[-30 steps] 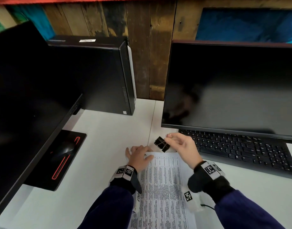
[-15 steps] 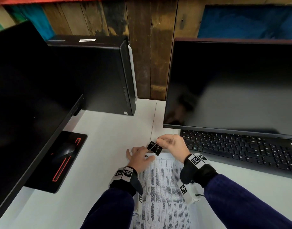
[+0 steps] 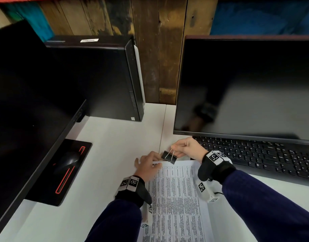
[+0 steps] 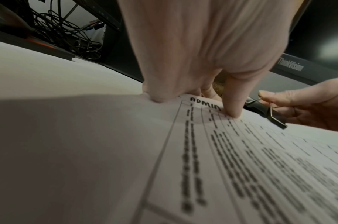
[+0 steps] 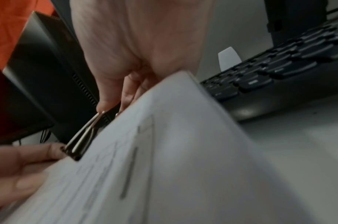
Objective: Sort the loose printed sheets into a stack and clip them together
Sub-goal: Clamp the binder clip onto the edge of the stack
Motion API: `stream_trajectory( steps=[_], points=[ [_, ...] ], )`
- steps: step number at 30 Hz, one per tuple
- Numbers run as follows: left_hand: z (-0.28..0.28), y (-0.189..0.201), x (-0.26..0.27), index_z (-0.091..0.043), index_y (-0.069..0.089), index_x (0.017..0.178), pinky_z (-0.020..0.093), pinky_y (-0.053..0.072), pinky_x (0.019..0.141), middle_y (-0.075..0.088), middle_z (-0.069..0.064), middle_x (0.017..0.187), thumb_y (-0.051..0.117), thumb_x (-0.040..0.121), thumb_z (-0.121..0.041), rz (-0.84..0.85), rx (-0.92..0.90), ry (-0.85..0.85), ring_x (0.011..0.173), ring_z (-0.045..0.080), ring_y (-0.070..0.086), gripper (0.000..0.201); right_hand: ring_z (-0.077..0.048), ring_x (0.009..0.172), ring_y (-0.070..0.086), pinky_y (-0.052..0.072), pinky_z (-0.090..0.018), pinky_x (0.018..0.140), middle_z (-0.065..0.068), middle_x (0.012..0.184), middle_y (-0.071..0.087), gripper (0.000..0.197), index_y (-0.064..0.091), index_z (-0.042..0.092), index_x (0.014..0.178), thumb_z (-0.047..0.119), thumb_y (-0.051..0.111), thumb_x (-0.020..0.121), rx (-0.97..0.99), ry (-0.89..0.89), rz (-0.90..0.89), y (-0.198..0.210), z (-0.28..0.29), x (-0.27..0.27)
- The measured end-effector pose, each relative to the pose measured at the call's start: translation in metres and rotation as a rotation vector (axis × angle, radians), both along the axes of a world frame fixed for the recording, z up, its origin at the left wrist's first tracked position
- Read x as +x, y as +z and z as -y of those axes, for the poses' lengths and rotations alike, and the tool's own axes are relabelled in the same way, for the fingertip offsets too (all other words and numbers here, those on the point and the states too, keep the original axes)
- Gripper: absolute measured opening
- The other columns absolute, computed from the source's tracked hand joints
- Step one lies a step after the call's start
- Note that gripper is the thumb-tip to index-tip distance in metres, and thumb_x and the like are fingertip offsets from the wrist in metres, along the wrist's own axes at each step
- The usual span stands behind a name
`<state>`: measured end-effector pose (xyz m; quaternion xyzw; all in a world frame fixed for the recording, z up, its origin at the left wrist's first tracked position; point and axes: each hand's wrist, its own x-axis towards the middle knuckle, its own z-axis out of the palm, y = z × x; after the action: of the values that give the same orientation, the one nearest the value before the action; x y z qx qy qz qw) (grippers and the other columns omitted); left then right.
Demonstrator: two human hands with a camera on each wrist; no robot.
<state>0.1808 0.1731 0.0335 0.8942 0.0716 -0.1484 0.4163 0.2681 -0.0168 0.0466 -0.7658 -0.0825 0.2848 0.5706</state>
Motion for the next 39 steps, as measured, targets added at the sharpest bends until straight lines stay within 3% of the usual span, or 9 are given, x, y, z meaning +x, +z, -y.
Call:
stream_trajectory(
  steps=[4,9,18,22,25,29,34,37,39],
  points=[
    [0.0,0.001,0.0,-0.031,0.046,0.101,0.048,-0.001,0.117,0.06,-0.011,0.106,0.052,0.089,-0.02,0.017,-0.013,0.011,0.118,0.01,0.039,0.017,-0.019,0.084,0.069,0.057,-0.028,0.079,-0.012,0.096,0.073,0.025,0.071,0.001,0.108,0.018,0.062,0.091,0.011,0.05,0.006,0.0,-0.009,-0.002],
    [-0.003,0.001,-0.002,-0.033,0.045,0.1,0.048,0.0,0.117,0.061,-0.012,0.11,0.048,0.089,-0.016,0.03,-0.027,0.001,0.118,0.01,0.043,0.021,-0.015,0.074,0.068,0.057,-0.025,0.073,-0.002,0.081,0.073,0.023,0.07,0.0,0.104,0.017,0.063,0.09,-0.05,0.156,-0.06,0.002,-0.006,0.004],
    [-0.001,0.001,0.0,-0.035,0.045,0.1,0.046,0.001,0.116,0.056,-0.016,0.105,0.047,0.089,-0.016,0.015,0.003,-0.056,0.12,0.011,0.043,0.022,-0.016,0.087,0.065,0.055,-0.027,0.082,-0.007,0.093,0.068,0.035,0.068,0.007,0.112,0.034,0.062,0.09,-0.284,0.423,-0.085,0.015,-0.015,0.011],
    [0.001,0.004,0.003,-0.032,0.045,0.103,0.046,0.001,0.117,0.054,-0.015,0.105,0.047,0.09,-0.015,-0.012,0.04,-0.052,0.122,0.013,0.043,0.021,-0.016,0.104,0.056,0.045,-0.029,0.088,0.0,0.105,0.059,0.04,0.064,0.02,0.118,0.048,0.054,0.091,-0.657,0.43,0.424,0.021,-0.019,-0.015],
    [0.003,0.008,0.004,-0.032,0.044,0.104,0.046,0.002,0.117,0.054,-0.015,0.105,0.046,0.091,-0.017,-0.032,0.057,-0.048,0.123,0.014,0.044,0.019,-0.014,0.095,0.055,0.048,-0.03,0.085,0.003,0.097,0.059,0.033,0.065,0.02,0.11,0.041,0.044,0.097,-0.638,0.218,0.703,0.024,-0.023,-0.063],
    [0.003,0.007,0.003,-0.03,0.048,0.108,0.047,0.006,0.117,0.055,-0.014,0.105,0.049,0.092,-0.018,-0.026,0.076,-0.032,0.12,0.012,0.047,0.02,-0.011,0.106,0.06,0.042,-0.02,0.098,0.001,0.12,0.063,0.049,0.053,0.017,0.132,0.041,0.026,0.1,-0.546,0.136,0.734,0.013,-0.015,-0.135],
    [0.003,0.008,0.002,-0.029,0.051,0.108,0.048,0.012,0.114,0.059,-0.012,0.105,0.051,0.09,-0.018,0.026,0.087,-0.011,0.117,0.011,0.052,0.022,0.001,0.108,0.063,0.05,-0.038,0.099,0.016,0.115,0.069,0.047,0.068,0.036,0.107,0.049,0.024,0.1,-0.712,0.277,0.953,-0.008,0.005,-0.158],
    [0.009,0.015,-0.004,-0.028,0.049,0.111,0.048,0.006,0.116,0.056,-0.013,0.1,0.051,0.089,-0.014,0.088,0.091,0.009,0.117,0.012,0.05,0.026,-0.01,0.121,0.057,0.047,-0.041,0.102,0.006,0.127,0.063,0.044,0.057,0.024,0.128,0.044,0.036,0.096,-0.76,0.184,0.96,0.002,0.002,-0.145],
    [0.012,0.019,-0.012,-0.029,0.046,0.114,0.048,0.002,0.117,0.056,-0.013,0.099,0.052,0.089,-0.012,0.158,0.089,0.023,0.115,0.011,0.048,0.031,-0.017,0.13,0.049,0.032,-0.042,0.111,-0.003,0.138,0.054,0.054,0.048,0.013,0.138,0.045,0.033,0.097,-0.826,0.16,0.955,0.008,-0.005,-0.134]
  ],
)
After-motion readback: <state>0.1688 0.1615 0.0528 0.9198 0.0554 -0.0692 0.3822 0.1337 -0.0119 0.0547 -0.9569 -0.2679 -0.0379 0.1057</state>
